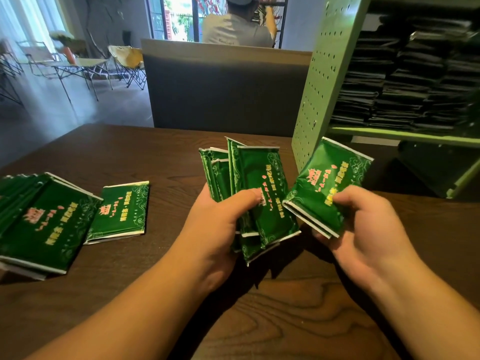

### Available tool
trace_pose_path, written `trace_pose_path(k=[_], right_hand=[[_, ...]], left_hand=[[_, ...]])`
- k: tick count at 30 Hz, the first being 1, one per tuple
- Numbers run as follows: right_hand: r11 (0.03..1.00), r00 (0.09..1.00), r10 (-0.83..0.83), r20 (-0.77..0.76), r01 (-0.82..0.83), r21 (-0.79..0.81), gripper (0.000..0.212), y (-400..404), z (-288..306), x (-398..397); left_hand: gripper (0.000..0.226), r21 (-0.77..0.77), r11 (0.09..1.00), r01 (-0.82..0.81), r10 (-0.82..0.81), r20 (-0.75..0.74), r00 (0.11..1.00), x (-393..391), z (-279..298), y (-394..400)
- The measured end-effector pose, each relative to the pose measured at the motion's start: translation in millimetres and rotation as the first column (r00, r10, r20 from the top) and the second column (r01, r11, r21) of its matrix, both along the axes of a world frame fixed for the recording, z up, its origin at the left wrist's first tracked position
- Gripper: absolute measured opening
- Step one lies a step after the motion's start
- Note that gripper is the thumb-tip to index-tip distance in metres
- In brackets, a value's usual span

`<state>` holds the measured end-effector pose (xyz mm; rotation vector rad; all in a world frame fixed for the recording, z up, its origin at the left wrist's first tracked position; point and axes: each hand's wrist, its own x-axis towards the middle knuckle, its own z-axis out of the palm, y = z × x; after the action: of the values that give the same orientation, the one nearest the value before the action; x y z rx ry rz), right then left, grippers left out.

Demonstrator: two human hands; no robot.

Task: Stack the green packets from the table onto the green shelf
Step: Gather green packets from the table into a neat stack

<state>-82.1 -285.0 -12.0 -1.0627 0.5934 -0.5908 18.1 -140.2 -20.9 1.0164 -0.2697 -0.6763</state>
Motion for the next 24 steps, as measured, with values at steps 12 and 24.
trace_pose_path(k=[12, 24], right_hand=[[0.768, 0.946, 0.301, -0.119, -0.314, -0.558, 0.036, 13.2, -9.6, -5.1], [0.868, 0.876, 0.466, 0.126, -0.425, -0.256, 0.050, -5.6, -7.6, -3.7]], left_hand=[[0.051, 0.158, 0.979, -0.125, 0.030, 0.499, 0.866, 3.2, -13.8, -1.3], [0.054, 0.077, 0.982, 0.171, -0.187, 0.436, 0.880, 2.0, -14.7, 3.3]])
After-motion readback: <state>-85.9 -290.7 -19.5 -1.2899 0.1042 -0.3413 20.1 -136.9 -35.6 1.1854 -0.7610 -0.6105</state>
